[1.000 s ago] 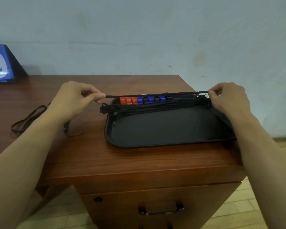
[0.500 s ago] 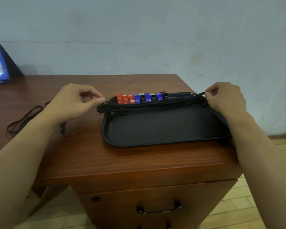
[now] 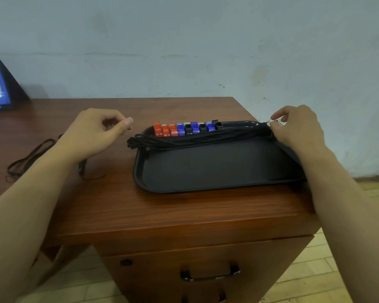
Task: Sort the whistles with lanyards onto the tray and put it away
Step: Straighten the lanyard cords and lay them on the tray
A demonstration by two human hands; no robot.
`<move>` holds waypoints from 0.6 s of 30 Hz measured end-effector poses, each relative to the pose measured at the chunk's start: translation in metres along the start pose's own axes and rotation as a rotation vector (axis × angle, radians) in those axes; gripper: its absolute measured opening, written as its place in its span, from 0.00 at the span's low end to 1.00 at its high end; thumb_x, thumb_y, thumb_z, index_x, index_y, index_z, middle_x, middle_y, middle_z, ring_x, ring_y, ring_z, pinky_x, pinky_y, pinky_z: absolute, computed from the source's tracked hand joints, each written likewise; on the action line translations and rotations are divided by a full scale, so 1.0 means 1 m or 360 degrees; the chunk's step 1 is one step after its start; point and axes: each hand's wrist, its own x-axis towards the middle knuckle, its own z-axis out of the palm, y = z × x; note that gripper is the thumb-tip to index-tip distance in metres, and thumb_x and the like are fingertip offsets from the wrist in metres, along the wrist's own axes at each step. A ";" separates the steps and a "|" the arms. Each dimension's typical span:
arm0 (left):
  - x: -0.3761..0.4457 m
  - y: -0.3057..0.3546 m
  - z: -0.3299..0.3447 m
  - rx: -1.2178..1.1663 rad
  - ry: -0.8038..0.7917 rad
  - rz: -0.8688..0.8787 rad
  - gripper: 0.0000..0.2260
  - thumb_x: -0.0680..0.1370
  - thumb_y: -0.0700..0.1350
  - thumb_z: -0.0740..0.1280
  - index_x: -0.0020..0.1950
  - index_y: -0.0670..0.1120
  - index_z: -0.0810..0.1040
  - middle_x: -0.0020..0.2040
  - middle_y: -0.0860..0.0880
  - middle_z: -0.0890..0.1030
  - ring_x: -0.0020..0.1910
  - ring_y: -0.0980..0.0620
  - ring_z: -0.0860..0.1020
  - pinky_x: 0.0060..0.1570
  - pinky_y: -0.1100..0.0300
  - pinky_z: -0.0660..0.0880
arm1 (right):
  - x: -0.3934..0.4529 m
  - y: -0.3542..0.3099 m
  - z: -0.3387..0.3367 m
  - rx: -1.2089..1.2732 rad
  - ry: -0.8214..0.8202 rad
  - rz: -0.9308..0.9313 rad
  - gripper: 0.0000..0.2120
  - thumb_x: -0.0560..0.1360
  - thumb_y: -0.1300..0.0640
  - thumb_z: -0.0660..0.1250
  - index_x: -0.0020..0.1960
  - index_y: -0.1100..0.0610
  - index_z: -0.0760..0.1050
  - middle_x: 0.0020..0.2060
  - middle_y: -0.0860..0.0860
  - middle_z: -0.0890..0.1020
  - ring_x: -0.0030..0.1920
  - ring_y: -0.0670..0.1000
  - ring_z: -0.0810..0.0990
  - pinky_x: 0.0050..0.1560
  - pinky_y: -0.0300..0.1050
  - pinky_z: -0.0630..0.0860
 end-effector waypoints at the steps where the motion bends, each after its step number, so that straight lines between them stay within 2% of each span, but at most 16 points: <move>1: 0.000 0.000 0.000 0.0009 0.0002 -0.0009 0.10 0.82 0.54 0.65 0.46 0.54 0.84 0.41 0.55 0.84 0.45 0.53 0.81 0.47 0.55 0.75 | 0.000 0.000 0.000 -0.0005 0.0004 -0.0020 0.08 0.75 0.52 0.68 0.53 0.48 0.82 0.56 0.55 0.78 0.53 0.57 0.79 0.51 0.50 0.73; 5: 0.001 -0.004 -0.001 0.0076 0.0016 -0.0082 0.11 0.83 0.54 0.63 0.46 0.54 0.83 0.40 0.56 0.84 0.47 0.52 0.82 0.52 0.49 0.77 | 0.000 0.002 0.000 0.0012 0.0040 -0.0158 0.07 0.76 0.55 0.67 0.52 0.50 0.82 0.54 0.55 0.78 0.48 0.52 0.74 0.48 0.47 0.72; 12: 0.003 -0.010 0.001 0.0175 -0.0040 -0.0137 0.11 0.83 0.53 0.62 0.47 0.53 0.83 0.41 0.57 0.83 0.45 0.54 0.80 0.47 0.54 0.73 | -0.005 0.001 0.001 0.0096 0.0048 -0.0319 0.08 0.75 0.55 0.66 0.51 0.50 0.82 0.49 0.53 0.79 0.47 0.49 0.73 0.48 0.45 0.71; 18: 0.004 -0.012 -0.004 0.0196 0.0247 -0.0386 0.11 0.83 0.50 0.61 0.50 0.50 0.82 0.43 0.50 0.82 0.42 0.50 0.79 0.44 0.56 0.73 | -0.012 -0.016 -0.005 0.0214 0.0098 -0.0537 0.06 0.77 0.54 0.66 0.51 0.47 0.80 0.46 0.49 0.78 0.43 0.49 0.77 0.47 0.45 0.74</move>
